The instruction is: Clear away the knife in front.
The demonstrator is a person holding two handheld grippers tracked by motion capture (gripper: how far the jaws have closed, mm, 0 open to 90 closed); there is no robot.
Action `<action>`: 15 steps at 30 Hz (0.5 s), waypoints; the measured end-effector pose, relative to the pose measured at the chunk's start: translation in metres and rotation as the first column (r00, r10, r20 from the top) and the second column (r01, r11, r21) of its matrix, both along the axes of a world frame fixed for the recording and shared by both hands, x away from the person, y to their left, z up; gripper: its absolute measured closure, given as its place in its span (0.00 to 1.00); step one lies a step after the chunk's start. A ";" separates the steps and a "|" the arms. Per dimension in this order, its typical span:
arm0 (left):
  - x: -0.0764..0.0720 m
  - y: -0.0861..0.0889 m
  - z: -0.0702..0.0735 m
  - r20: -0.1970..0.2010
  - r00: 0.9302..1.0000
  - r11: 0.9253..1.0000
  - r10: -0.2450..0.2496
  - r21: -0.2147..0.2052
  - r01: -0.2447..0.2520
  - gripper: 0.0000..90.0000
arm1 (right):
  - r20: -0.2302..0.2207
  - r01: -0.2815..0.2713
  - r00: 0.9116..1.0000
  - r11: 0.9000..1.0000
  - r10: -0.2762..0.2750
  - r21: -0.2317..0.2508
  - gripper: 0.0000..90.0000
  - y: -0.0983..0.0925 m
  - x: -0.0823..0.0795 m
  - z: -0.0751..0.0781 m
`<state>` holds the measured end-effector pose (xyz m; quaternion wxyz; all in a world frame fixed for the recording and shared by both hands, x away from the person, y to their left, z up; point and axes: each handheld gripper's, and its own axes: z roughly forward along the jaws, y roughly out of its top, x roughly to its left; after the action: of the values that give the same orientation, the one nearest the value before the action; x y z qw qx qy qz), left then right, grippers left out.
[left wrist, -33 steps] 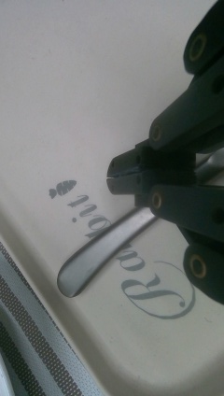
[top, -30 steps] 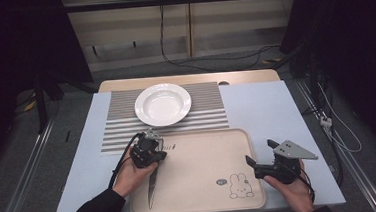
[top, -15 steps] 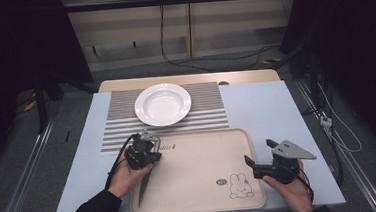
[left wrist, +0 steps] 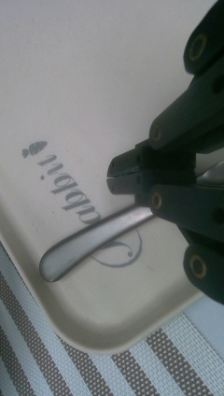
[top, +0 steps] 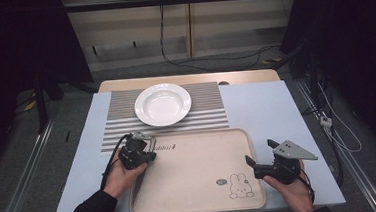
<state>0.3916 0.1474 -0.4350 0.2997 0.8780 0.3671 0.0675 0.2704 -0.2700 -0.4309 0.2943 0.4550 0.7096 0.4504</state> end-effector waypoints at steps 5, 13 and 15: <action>-0.001 0.003 0.000 0.001 1.000 1.000 0.009 0.000 -0.009 1.00 | 0.001 -0.008 1.000 1.000 0.008 -0.006 0.08 0.002 0.000 0.000; -0.002 0.010 0.000 0.008 0.999 0.999 0.033 -0.002 -0.033 0.98 | 0.000 0.000 1.000 1.000 0.000 -0.006 0.08 0.000 -0.001 0.000; -0.003 0.010 -0.001 0.012 0.999 0.999 0.043 -0.007 -0.043 0.98 | 0.002 0.001 1.000 1.000 -0.001 -0.005 0.08 -0.001 -0.001 0.000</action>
<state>0.3888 0.1578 -0.4357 0.3034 0.8684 0.3845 0.0780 0.2690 -0.2706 -0.4308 0.2965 0.4543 0.7099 0.4490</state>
